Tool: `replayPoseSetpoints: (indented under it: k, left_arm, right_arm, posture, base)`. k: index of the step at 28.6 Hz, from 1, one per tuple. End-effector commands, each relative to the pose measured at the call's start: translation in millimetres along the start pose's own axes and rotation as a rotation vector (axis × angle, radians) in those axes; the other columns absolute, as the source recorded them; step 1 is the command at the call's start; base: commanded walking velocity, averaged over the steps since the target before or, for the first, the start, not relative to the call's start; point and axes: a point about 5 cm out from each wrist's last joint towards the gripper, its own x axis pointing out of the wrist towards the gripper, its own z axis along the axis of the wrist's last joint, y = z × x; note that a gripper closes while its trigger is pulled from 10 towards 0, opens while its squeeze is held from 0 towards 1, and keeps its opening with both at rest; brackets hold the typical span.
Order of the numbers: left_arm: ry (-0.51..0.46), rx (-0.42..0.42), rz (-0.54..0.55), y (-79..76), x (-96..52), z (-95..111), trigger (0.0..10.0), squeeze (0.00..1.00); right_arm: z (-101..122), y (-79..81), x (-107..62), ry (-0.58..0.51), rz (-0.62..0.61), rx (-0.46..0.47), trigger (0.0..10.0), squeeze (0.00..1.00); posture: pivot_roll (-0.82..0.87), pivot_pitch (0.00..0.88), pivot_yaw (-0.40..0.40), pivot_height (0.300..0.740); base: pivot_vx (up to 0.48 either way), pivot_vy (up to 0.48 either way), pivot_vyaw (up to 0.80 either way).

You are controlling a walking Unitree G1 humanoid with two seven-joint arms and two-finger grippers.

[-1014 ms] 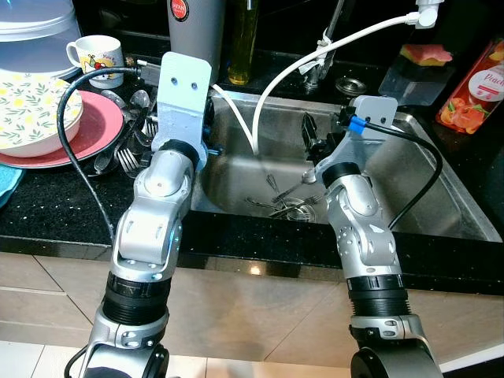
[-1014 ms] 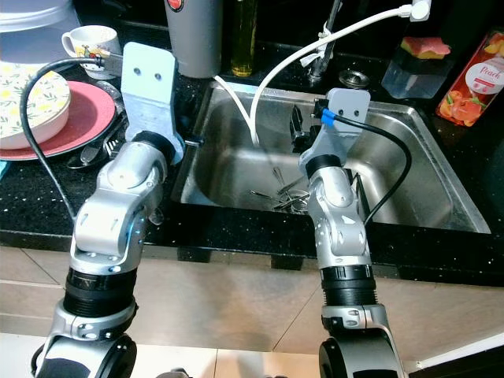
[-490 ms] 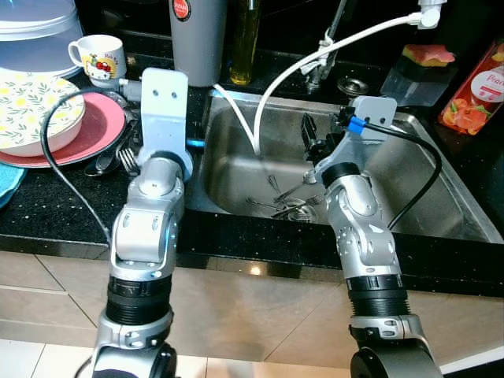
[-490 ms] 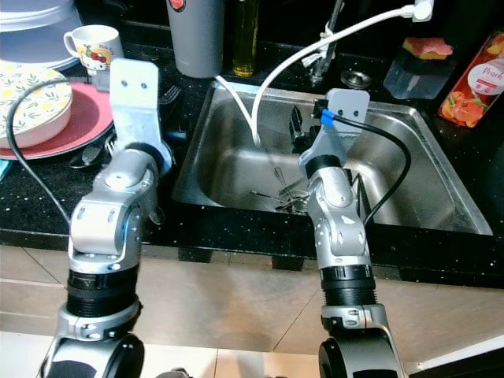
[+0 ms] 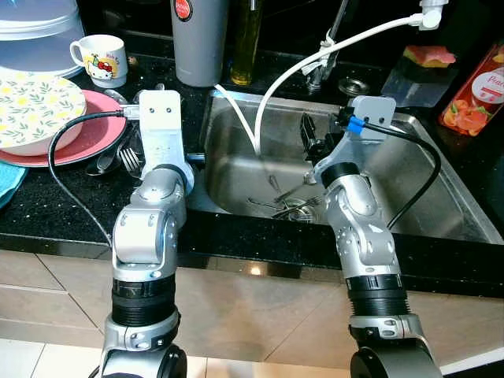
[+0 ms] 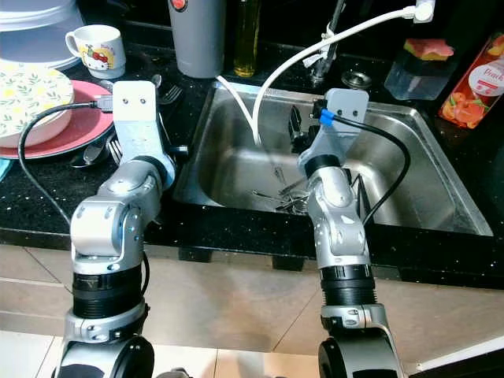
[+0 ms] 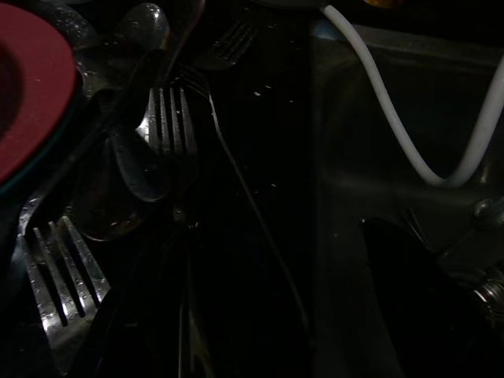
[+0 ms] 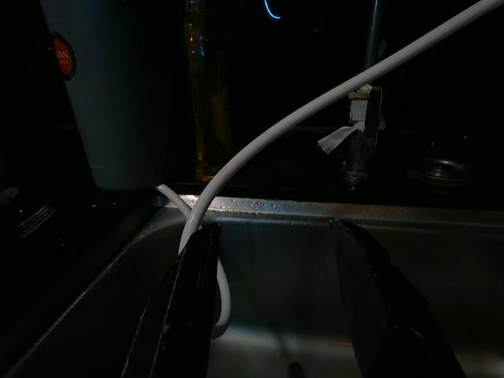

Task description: Kitchen organization

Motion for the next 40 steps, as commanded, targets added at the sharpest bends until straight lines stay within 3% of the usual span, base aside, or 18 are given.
replayPoseSetpoints:
  k: [1, 7, 8, 9, 17, 20, 28, 31, 32, 40]
  left_arm:
    - [0.041, -0.014, -0.026, -8.5, 1.1, -4, 7.5, 0.00]
    - [0.049, -0.015, -0.027, -8.8, 3.0, -5, 7.8, 0.00]
    - [0.051, -0.014, -0.030, -9.0, 4.1, -6, 6.7, 0.00]
    - [0.059, -0.009, -0.034, -8.9, 6.2, -7, 6.5, 0.00]
    - [0.071, 0.001, -0.030, -4.9, 13.0, -9, 6.3, 0.00]
    - [0.067, 0.004, -0.028, -3.3, 16.0, -8, 4.8, 0.00]
    - [0.064, 0.008, -0.023, -0.8, 20.2, -7, 2.9, 0.00]
    - [0.064, 0.009, -0.022, -0.6, 20.5, -7, 2.9, 0.00]
    - [0.066, 0.010, -0.022, -0.4, 20.7, -7, 2.2, 0.00]
    - [0.068, 0.016, -0.021, 0.2, 21.9, -9, 1.2, 0.00]
  right_arm:
    - [-1, 0.5, 0.9, 0.002, 0.000, 0.005, 10.0, 0.00]
    - [0, 0.2, 0.5, 0.002, -0.003, 0.005, 10.0, 0.00]
    - [0, 0.0, 0.3, 0.002, -0.004, 0.005, 10.0, 0.00]
    - [-1, -0.4, 0.2, 0.003, -0.005, 0.005, 10.0, 0.00]
    - [-1, -0.3, 0.0, 0.003, -0.006, 0.006, 10.0, 0.00]
    - [-1, -0.6, -0.4, 0.004, -0.008, 0.005, 10.0, 0.00]
    - [-1, -1.5, -0.7, 0.004, -0.011, 0.004, 10.0, 0.00]
    - [-1, -1.7, -0.8, 0.005, -0.012, 0.004, 10.0, 0.00]
    - [-1, -1.7, -0.8, 0.005, -0.012, 0.004, 10.0, 0.00]
    - [-1, -1.9, -0.7, 0.005, -0.013, 0.003, 10.0, 0.00]
  posture:
    - [0.26, 0.059, -0.091, 0.740]
    - [0.25, 0.062, -0.089, 0.740]
    - [0.25, 0.064, -0.089, 0.740]
    - [0.25, 0.066, -0.088, 0.740]
    - [0.25, 0.068, -0.087, 0.740]
    - [0.25, 0.071, -0.086, 0.740]
    - [0.25, 0.076, -0.086, 0.740]
    - [0.25, 0.076, -0.086, 0.740]
    - [0.25, 0.076, -0.086, 0.740]
    - [0.25, 0.078, -0.087, 0.740]
  base:
    - [0.000, 0.000, 0.00]
    - [0.000, 0.000, 0.00]
    - [0.000, 0.000, 0.00]
    - [0.000, 0.000, 0.00]
    - [0.000, 0.000, 0.00]
    - [0.000, 0.000, 0.00]
    - [0.000, 0.000, 0.00]
    - [0.000, 0.000, 0.00]
    - [0.000, 0.000, 0.00]
    - [0.000, 0.000, 0.00]
